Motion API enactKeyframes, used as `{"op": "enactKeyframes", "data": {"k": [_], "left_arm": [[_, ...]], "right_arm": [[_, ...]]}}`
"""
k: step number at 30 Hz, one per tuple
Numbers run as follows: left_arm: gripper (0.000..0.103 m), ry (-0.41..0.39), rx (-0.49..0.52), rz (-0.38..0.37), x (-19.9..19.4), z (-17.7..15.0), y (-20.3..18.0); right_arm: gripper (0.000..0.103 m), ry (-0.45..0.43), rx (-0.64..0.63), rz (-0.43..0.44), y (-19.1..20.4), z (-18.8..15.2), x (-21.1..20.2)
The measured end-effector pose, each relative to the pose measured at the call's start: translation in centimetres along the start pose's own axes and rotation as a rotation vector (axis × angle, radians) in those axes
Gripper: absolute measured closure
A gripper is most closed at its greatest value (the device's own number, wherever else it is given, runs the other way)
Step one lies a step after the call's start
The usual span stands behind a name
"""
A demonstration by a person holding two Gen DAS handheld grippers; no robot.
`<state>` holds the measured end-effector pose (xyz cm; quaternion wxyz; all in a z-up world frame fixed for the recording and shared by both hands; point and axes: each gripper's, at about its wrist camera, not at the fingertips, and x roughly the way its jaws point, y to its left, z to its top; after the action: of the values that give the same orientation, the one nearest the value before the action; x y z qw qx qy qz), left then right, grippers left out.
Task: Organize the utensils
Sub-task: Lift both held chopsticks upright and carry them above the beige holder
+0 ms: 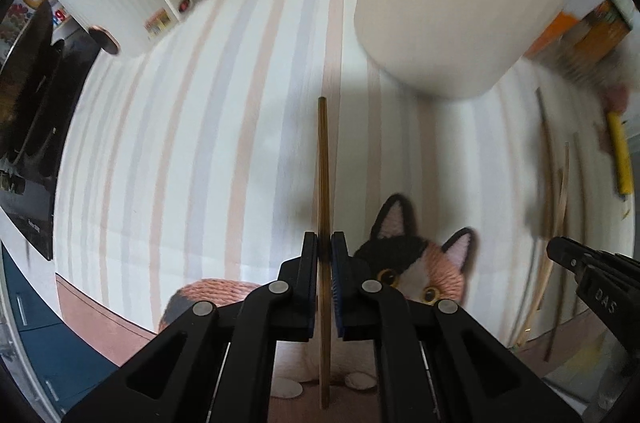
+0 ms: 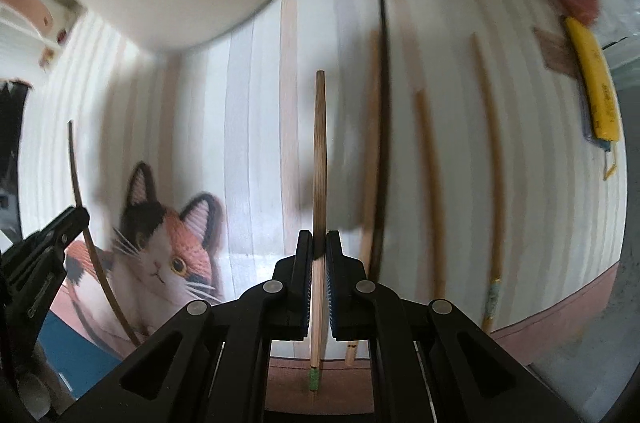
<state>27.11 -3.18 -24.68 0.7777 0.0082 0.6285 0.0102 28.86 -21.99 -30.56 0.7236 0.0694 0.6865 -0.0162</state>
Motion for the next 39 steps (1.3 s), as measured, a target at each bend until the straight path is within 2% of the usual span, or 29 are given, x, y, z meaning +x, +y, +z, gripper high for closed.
{"op": "enactKeyframes", "data": {"k": [6,13,25,31,39], "left_arm": [[0.099,-0.095,-0.014,-0.011,-3.4,0.3,0.8],[0.099,-0.157,-0.042,-0.013,-5.6,0.3,2.1],[0.099,-0.271,-0.078,-0.016,-10.0,0.5,2.8],[0.099,-0.318,-0.124,-0.052,-12.8,1.5,3.3],[0.099,-0.411,-0.168,-0.095,-18.8,3.4,3.8]], "right_arm": [[0.096,-0.109,0.014,0.042,-0.2,0.6,-3.7],[0.096,-0.207,-0.008,0.061,0.0,1.1,-6.8],[0.097,-0.33,-0.019,0.104,0.6,1.8,-12.1],[0.097,-0.384,-0.015,0.134,0.7,3.1,-15.0],[0.097,-0.479,-0.026,0.163,1.0,5.2,-20.3]]}}
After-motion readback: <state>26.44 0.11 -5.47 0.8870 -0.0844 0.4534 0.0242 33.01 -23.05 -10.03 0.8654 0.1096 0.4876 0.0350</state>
